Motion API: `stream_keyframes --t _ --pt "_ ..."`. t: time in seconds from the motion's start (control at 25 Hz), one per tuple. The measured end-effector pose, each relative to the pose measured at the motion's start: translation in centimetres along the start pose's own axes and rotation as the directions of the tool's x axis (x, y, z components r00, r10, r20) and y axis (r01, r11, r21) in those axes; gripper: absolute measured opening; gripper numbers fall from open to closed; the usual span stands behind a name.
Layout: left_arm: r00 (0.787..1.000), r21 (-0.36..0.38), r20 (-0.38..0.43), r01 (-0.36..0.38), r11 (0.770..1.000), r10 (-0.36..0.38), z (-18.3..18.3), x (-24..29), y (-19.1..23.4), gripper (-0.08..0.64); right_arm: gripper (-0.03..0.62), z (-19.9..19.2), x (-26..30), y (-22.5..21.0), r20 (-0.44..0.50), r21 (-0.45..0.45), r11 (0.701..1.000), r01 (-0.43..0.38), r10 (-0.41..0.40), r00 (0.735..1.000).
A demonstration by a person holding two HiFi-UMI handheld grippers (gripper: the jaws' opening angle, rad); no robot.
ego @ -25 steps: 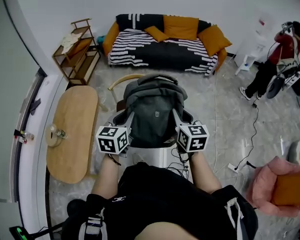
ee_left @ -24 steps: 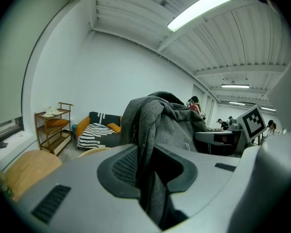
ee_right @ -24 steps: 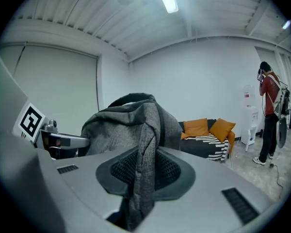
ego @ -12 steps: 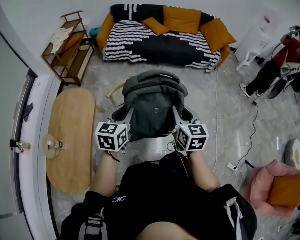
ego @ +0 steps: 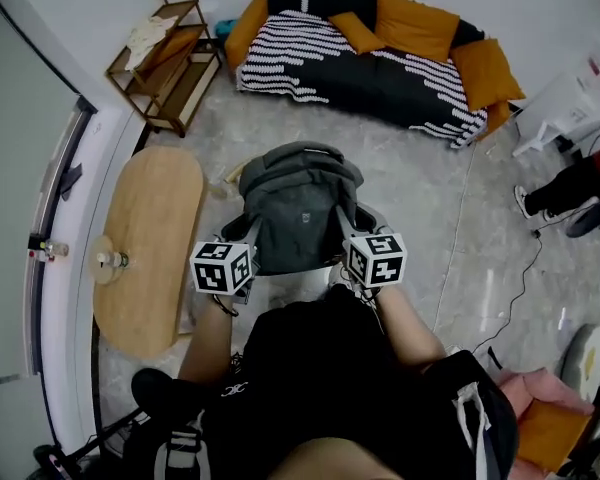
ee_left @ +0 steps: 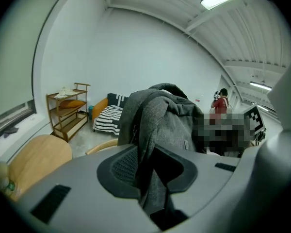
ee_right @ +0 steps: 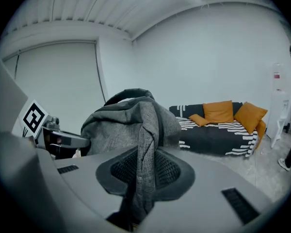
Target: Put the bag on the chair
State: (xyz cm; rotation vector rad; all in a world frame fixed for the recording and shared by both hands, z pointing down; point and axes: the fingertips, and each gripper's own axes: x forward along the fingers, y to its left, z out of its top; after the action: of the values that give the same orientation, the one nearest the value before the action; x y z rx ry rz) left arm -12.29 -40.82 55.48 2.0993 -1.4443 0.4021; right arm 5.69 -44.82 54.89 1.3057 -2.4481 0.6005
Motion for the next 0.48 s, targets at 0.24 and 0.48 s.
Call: stream_keyframes --t 0.24,0.48 --pt "0.993 -0.048 -0.076 -0.093 0.994 0.09 -2.2 4.4 3.3 0.094 0.091 -2.2 6.6 -2.2 -0.125 -0.018 0.994 -0.104 0.101 0.987" --pt "0.981 -0.122 -0.139 -0.155 0.98 0.137 -5.2 7.5 7.3 0.094 0.091 -5.2 12.0 -2.6 -0.264 -0.022 0.987 -0.162 0.151 0.953"
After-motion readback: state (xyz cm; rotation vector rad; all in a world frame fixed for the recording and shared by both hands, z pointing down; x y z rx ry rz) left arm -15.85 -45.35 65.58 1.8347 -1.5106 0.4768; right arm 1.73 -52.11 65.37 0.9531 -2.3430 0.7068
